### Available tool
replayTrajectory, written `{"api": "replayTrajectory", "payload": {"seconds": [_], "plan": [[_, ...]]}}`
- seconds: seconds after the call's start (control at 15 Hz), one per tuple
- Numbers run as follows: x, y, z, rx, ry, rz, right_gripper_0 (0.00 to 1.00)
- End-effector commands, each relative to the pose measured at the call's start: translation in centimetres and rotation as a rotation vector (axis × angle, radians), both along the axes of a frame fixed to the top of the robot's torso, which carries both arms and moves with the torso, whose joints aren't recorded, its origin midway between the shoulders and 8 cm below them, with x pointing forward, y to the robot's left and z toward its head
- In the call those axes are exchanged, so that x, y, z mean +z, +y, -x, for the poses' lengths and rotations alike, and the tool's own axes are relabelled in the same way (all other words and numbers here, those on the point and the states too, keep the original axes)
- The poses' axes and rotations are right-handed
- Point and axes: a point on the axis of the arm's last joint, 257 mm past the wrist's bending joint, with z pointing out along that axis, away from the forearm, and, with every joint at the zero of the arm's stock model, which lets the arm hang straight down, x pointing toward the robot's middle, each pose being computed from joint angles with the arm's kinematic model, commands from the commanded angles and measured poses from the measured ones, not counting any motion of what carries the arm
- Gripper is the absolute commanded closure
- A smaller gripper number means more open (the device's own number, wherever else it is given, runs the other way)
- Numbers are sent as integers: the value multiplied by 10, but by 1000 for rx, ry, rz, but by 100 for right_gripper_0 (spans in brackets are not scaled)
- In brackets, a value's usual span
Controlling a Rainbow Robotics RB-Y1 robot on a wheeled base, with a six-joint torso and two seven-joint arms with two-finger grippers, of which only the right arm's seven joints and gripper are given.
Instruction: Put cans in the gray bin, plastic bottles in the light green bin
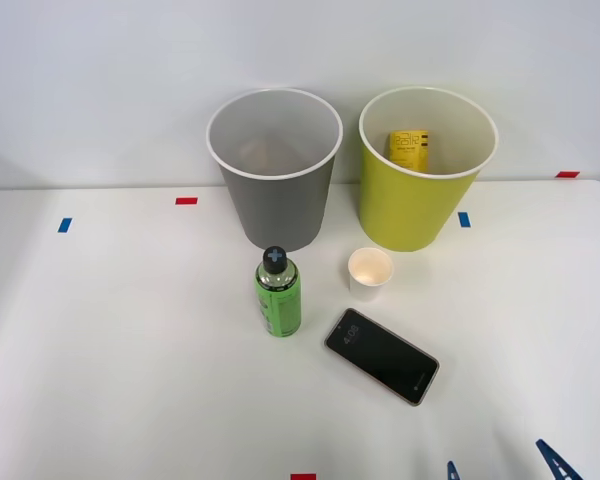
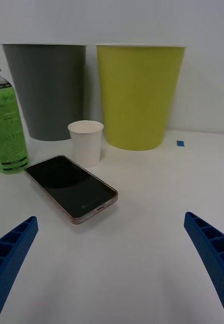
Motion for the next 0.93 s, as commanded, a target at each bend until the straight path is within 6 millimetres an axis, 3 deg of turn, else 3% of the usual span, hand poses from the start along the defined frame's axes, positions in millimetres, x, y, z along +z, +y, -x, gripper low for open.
{"api": "replayTrajectory", "payload": {"seconds": [0.07, 0.53, 0.73, 0.93], "plan": [[13, 27, -15, 141, -47, -25, 0], [36, 85, -66, 354, -115, -61, 0], [41, 97, -85, 385, -129, -36, 0], [45, 108, -87, 397, -124, -77, 0]]}}
